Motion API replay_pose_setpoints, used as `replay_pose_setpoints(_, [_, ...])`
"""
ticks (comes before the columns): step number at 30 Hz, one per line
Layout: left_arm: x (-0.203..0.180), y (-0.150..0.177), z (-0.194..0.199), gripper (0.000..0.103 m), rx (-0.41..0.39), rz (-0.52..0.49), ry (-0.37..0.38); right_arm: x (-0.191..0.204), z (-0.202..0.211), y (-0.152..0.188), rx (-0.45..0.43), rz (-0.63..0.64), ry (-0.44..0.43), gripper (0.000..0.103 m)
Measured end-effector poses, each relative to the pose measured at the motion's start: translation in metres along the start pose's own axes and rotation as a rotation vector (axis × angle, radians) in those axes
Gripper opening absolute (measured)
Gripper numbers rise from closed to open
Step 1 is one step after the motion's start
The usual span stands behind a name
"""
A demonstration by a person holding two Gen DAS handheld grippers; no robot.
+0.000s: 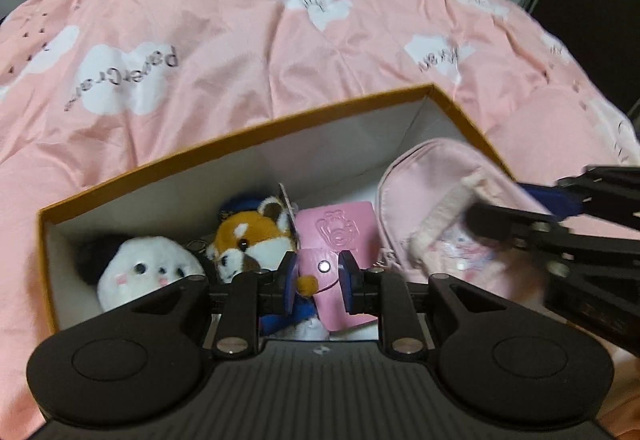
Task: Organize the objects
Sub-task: 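Lower the card holder into the box and open the left tool while the right tool holds the backpack, then lower the pink backpack into the shoebox beside the plushes with the right tool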
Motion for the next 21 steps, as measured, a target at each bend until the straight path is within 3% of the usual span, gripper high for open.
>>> replay_pose_setpoints(6, [0.006,0.005,0.019,0.025,-0.027,0.0,-0.017,0.008,-0.026,-0.011,0.065,-0.115,-0.024,0.023])
replay_pose_setpoints(12, [0.01,0.009,0.019,0.025,-0.015,-0.007,0.005,0.012,-0.063,-0.013,0.183,-0.21,-0.065,0.024])
replay_pose_setpoints(21, [0.007,0.013,0.01,0.025,0.009,-0.047,0.009,0.024,-0.085,-0.013,0.311,-0.088,-0.052,0.043])
Point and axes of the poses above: each gripper's, at about its wrist camera, not at the fingertips, and z roughly against the way its jaws point, x to its left, y to its underside, the point moved 1 cm from there along -z, roughly the way its jaws point, and after that the axes turned 13 degrees about y, right-handed, at the moved point
